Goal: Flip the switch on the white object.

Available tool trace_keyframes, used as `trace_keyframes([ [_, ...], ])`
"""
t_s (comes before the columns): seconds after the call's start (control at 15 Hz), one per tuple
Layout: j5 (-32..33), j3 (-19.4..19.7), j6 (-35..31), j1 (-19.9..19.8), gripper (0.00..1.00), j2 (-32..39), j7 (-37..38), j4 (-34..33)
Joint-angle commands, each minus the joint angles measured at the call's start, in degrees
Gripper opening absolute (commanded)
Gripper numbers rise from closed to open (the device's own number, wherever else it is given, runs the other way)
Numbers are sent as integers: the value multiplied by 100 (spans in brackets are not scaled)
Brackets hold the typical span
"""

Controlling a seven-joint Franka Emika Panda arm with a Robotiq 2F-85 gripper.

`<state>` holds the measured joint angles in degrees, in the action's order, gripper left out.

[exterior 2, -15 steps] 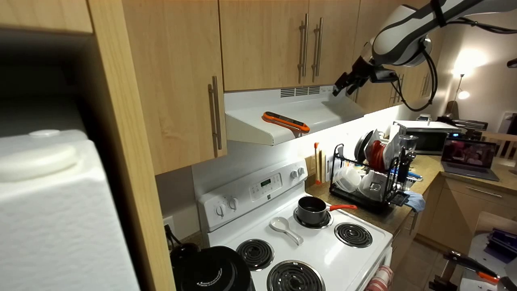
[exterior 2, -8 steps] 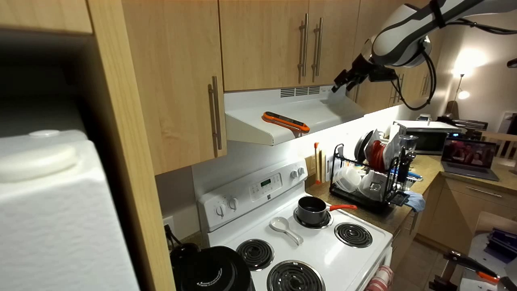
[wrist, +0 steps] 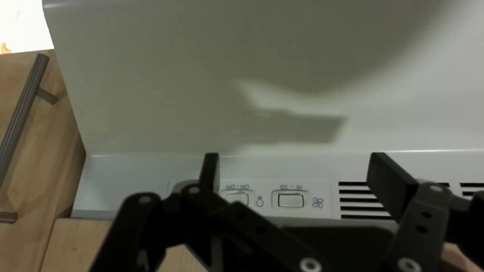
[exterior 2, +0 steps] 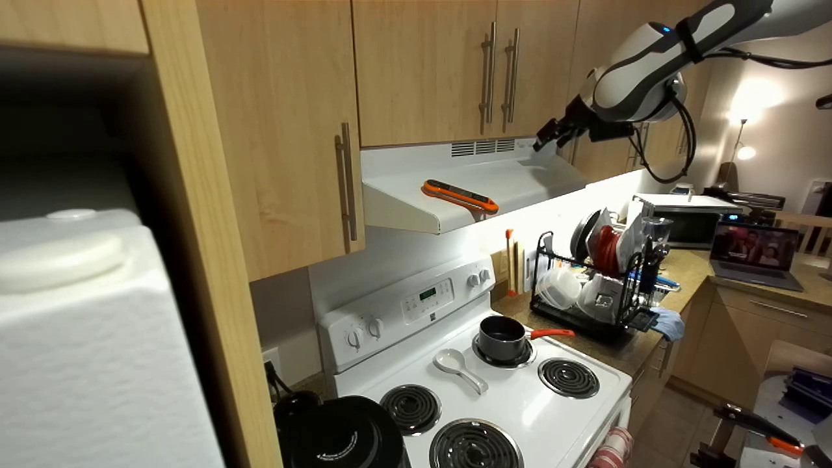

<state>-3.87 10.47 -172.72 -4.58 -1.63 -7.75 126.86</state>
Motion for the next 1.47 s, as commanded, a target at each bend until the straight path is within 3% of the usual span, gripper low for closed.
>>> trace_keyframes([
  [0.0, 118, 74, -557, -48, 100, 258, -170, -37],
  [0.67, 53, 58, -1395, -2, 100, 556, -181, -32],
  [0.73, 282, -39, -1469, -111, 100, 564, 54, -23],
  [1.4, 438, -96, -1730, -111, 100, 615, 118, -19],
])
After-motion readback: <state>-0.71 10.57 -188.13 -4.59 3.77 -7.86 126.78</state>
